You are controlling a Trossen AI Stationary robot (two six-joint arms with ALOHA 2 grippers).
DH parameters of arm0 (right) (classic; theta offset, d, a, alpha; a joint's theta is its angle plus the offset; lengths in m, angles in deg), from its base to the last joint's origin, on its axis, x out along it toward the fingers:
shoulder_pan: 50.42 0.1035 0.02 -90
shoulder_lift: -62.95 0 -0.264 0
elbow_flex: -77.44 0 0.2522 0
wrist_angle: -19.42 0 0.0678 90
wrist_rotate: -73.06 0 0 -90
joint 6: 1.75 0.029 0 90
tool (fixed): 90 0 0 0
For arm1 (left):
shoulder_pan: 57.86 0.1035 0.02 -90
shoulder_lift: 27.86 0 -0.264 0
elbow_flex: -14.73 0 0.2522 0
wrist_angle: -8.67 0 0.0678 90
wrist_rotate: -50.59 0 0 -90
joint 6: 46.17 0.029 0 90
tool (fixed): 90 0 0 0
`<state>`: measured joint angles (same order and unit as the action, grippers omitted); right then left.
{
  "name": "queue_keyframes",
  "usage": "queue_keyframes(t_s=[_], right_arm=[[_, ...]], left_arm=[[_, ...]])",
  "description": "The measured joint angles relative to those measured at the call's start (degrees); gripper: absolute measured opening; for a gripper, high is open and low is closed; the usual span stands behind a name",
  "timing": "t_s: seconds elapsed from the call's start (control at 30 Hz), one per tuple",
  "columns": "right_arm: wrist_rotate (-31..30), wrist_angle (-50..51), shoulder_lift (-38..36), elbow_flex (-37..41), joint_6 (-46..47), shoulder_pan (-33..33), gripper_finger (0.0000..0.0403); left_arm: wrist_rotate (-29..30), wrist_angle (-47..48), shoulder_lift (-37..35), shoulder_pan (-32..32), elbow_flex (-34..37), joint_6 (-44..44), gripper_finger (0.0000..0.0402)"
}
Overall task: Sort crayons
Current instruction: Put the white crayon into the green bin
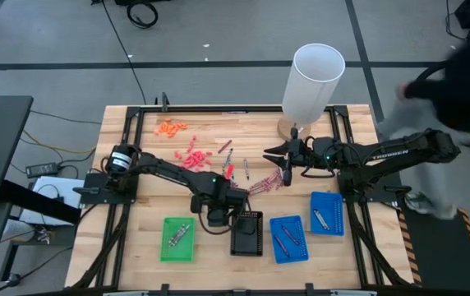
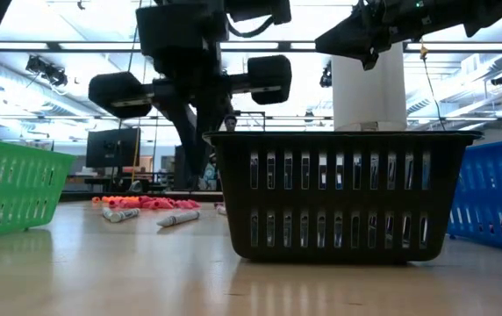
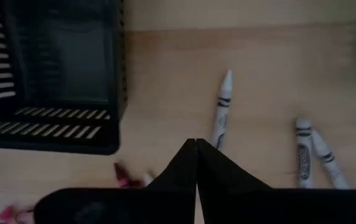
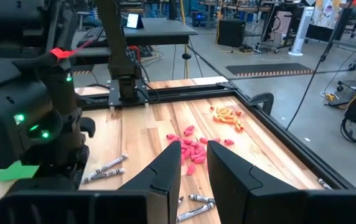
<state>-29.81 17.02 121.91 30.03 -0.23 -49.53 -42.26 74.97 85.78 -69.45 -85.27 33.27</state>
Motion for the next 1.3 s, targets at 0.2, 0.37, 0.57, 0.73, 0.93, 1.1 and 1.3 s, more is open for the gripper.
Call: queue_keyframes(t_s=[0.2,0.37,0.57,0.73,0.93,1.1,1.3], right_arm=[[0.0,-0.7,0.0,0.0,0.0,0.9,0.0087],[0.0,-1.2,0.0,0.0,-0.2,0.9,0.0087],[0.0,-1.3,0.0,0.0,-0.2,0.9,0.0087],[0.0,-1.3,0.0,0.0,-0.2,0.9,0.0087],[0.0,-1.4,0.0,0.0,-0.2,0.9,0.0087],[0.0,-1.2,0.0,0.0,-0.4,0.9,0.0087],[0.0,-1.1,0.0,0.0,-0.4,0.9,0.0087]], left_arm=[[0.3,-3.0,0.0,0.1,4.2,-1.7,0.0067],[0.1,-6.6,0.0,0.0,7.0,-1.4,0.0128],[-2.1,-8.1,0.3,1.0,8.1,-0.9,0.0149],[-3.0,-7.7,1.6,2.2,8.1,-0.9,0.0142],[-3.8,-6.4,2.5,3.2,7.8,-1.4,0.0137],[-4.0,-6.4,2.7,3.2,7.8,-0.9,0.0089],[-3.8,-6.3,2.8,3.1,7.9,-0.7,0.0015]])
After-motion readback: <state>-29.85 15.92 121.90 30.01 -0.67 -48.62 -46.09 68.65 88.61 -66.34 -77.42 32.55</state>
